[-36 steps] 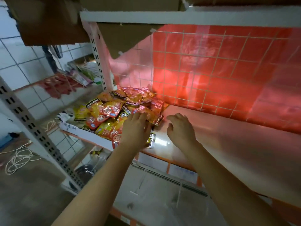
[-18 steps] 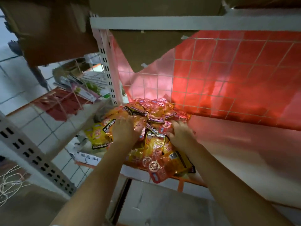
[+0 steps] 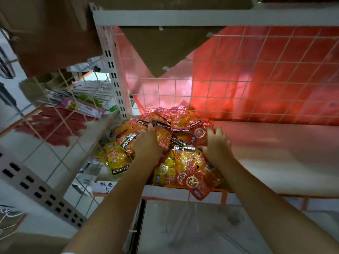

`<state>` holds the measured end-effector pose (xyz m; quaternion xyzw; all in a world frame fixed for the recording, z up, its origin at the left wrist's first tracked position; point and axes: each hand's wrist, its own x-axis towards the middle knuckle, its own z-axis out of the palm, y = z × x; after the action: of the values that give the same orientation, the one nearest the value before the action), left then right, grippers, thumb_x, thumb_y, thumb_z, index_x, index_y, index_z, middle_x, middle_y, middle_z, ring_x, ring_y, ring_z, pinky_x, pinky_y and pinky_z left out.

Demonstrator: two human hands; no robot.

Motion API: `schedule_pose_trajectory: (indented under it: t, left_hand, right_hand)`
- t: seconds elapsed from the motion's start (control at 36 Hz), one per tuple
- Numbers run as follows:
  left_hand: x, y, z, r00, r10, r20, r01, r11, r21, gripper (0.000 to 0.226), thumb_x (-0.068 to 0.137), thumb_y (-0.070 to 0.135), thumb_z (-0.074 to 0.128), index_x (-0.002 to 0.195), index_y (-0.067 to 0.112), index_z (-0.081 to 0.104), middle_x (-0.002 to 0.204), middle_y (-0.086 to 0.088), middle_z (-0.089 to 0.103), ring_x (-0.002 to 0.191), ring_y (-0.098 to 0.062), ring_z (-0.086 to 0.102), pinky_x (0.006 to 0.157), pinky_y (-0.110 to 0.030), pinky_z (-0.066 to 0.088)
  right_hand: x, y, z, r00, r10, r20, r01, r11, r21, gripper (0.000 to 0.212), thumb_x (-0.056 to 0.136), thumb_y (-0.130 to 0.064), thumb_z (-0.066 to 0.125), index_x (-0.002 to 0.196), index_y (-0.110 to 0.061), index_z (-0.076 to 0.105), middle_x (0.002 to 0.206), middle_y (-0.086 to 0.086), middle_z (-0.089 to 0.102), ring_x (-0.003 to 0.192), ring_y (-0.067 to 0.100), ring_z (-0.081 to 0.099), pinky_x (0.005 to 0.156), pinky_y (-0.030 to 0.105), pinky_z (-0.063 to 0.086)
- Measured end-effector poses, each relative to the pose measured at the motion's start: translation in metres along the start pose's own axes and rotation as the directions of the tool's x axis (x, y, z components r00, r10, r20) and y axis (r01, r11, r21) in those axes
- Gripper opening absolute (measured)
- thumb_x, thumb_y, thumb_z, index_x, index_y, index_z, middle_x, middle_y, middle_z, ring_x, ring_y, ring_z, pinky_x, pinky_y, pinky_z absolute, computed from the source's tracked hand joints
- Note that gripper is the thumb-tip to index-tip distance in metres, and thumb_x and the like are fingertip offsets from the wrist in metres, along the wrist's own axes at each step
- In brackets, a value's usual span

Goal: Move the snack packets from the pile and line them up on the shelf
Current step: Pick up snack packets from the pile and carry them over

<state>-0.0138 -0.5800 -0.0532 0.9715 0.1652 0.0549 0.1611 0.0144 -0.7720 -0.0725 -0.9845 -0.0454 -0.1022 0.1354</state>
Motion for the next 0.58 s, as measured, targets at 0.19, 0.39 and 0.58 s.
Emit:
schedule_pose_trajectory:
  t: [0.19, 0.39, 0.58]
  left_hand:
    - [-0.005, 0.002, -0.011, 0.997, 0.063, -0.043, -0.074, 0.943, -0.326, 0.069, 0.075, 0.018, 0.077, 0.134, 0.012, 0.043, 0.122, -0.012, 0.056, 0.096, -0.023, 0.059, 0.081, -0.031, 0.045]
    - [-0.011, 0.005, -0.036, 0.99, 0.115, -0.076, -0.138, 0.85, -0.508, 0.023, 0.082, 0.01, 0.066, 0.104, 0.005, 0.066, 0.085, -0.006, 0.062, 0.08, -0.019, 0.057, 0.068, -0.022, 0.038]
    - [-0.018, 0.032, -0.061, 0.94, 0.332, 0.084, -0.192, 0.714, -0.673, 0.036, 0.068, -0.012, 0.072, 0.096, 0.009, 0.073, 0.078, -0.007, 0.066, 0.068, -0.013, 0.056, 0.064, -0.023, 0.048]
  right_hand:
    - [-0.003, 0.002, -0.012, 0.998, 0.005, -0.062, 0.004, 0.99, 0.14, 0.043, 0.084, -0.005, 0.056, 0.126, -0.013, 0.051, 0.115, 0.009, 0.049, 0.111, 0.026, 0.047, 0.093, 0.04, 0.04]
    - [-0.009, 0.006, -0.029, 0.994, -0.081, -0.069, 0.101, 0.926, 0.364, 0.033, 0.086, -0.006, 0.058, 0.118, -0.005, 0.055, 0.113, 0.014, 0.055, 0.106, 0.029, 0.048, 0.075, 0.027, 0.033]
    - [-0.019, 0.019, -0.056, 0.97, -0.239, 0.03, 0.166, 0.755, 0.634, 0.042, 0.081, -0.001, 0.068, 0.121, -0.004, 0.056, 0.109, 0.007, 0.055, 0.096, 0.017, 0.052, 0.078, 0.008, 0.039]
